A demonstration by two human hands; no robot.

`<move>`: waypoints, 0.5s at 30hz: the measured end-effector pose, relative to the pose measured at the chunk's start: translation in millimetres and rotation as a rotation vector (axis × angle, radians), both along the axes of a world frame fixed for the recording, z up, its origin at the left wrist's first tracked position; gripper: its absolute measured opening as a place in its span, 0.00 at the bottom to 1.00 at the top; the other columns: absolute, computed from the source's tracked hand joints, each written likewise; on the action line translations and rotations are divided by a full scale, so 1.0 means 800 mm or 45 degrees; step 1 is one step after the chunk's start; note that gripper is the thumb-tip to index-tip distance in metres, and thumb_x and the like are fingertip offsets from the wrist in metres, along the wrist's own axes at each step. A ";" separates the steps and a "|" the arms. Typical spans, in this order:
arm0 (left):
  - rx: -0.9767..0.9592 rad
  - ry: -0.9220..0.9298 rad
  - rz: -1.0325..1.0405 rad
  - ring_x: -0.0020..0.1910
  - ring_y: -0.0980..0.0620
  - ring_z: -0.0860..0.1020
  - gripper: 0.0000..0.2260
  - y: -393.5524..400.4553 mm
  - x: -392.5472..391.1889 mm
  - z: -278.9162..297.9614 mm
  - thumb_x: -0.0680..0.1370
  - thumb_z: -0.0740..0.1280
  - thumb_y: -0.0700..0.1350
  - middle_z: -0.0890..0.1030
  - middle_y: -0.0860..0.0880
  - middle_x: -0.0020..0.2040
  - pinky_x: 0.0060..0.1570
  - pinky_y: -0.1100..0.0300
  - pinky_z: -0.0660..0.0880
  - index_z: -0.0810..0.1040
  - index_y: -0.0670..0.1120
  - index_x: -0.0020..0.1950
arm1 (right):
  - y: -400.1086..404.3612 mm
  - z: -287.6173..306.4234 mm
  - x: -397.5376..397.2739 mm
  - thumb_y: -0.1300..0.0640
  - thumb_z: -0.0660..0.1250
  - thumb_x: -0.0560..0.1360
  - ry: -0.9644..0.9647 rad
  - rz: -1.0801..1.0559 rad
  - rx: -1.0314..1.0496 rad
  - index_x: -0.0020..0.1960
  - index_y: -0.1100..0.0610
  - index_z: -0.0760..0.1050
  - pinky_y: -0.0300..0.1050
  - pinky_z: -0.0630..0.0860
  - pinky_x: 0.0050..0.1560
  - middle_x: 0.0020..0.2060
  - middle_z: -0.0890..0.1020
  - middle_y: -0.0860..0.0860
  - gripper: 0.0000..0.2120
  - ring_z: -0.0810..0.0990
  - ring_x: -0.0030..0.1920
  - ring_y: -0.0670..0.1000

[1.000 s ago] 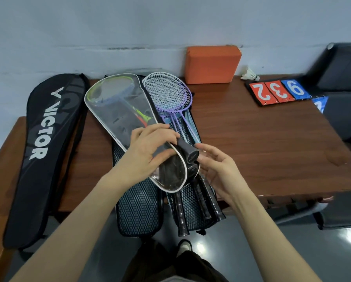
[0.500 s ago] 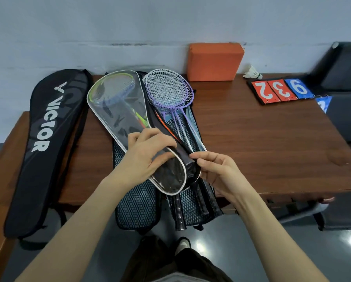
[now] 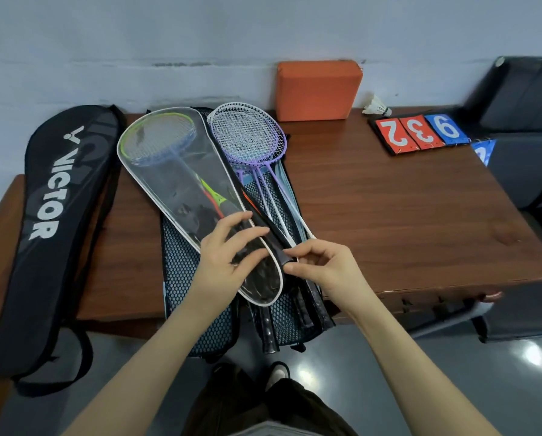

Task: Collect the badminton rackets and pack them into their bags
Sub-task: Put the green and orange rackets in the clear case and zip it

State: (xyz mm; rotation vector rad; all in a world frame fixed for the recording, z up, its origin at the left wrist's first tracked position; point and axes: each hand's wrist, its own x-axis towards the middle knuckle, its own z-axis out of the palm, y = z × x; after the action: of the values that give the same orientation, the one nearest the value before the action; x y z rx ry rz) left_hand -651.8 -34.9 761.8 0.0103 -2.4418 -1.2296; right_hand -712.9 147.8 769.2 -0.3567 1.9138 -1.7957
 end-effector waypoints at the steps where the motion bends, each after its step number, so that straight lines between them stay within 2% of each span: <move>1: 0.008 -0.042 0.018 0.65 0.56 0.68 0.16 0.002 0.000 -0.006 0.73 0.64 0.56 0.69 0.56 0.64 0.64 0.43 0.66 0.74 0.56 0.60 | 0.003 -0.004 0.001 0.67 0.75 0.66 0.018 0.004 0.039 0.41 0.55 0.82 0.35 0.68 0.36 0.31 0.74 0.53 0.09 0.70 0.33 0.46; 4: -0.073 -0.179 0.080 0.66 0.58 0.67 0.25 0.004 -0.003 -0.027 0.69 0.65 0.62 0.69 0.58 0.64 0.67 0.51 0.61 0.71 0.53 0.64 | 0.017 -0.018 0.000 0.66 0.73 0.69 0.065 0.071 0.168 0.46 0.58 0.81 0.35 0.72 0.41 0.37 0.80 0.55 0.08 0.75 0.36 0.45; 7: -0.350 -0.310 0.076 0.67 0.57 0.66 0.25 0.014 -0.009 -0.055 0.69 0.60 0.64 0.73 0.58 0.63 0.61 0.60 0.53 0.72 0.54 0.62 | 0.032 -0.035 -0.005 0.56 0.70 0.73 0.015 0.201 0.389 0.50 0.55 0.81 0.35 0.73 0.49 0.47 0.82 0.51 0.07 0.80 0.46 0.43; 9: -0.433 -0.413 0.017 0.70 0.55 0.63 0.23 0.019 -0.014 -0.075 0.73 0.57 0.61 0.72 0.57 0.66 0.59 0.62 0.50 0.71 0.55 0.65 | 0.037 -0.055 -0.006 0.49 0.69 0.73 0.106 0.295 0.659 0.55 0.54 0.80 0.36 0.70 0.52 0.52 0.78 0.48 0.14 0.78 0.51 0.43; 12: -0.536 -0.453 -0.062 0.72 0.54 0.61 0.21 0.020 -0.020 -0.093 0.77 0.54 0.53 0.68 0.56 0.70 0.60 0.64 0.47 0.66 0.54 0.70 | 0.035 -0.078 -0.008 0.48 0.70 0.72 0.244 0.156 0.813 0.55 0.55 0.80 0.42 0.69 0.59 0.53 0.75 0.49 0.15 0.74 0.55 0.47; 15: -0.576 -0.442 0.015 0.69 0.50 0.65 0.23 0.009 -0.020 -0.089 0.76 0.52 0.55 0.71 0.51 0.68 0.63 0.58 0.52 0.70 0.50 0.68 | 0.021 -0.083 -0.018 0.47 0.69 0.72 0.325 0.031 0.812 0.58 0.54 0.77 0.49 0.70 0.61 0.55 0.74 0.50 0.18 0.73 0.57 0.51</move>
State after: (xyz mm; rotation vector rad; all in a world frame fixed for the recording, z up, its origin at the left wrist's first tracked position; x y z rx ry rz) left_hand -668.2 -27.6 690.4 0.1184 -2.9645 -0.6876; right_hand -727.6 164.6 703.1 -0.3851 2.5125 -1.0693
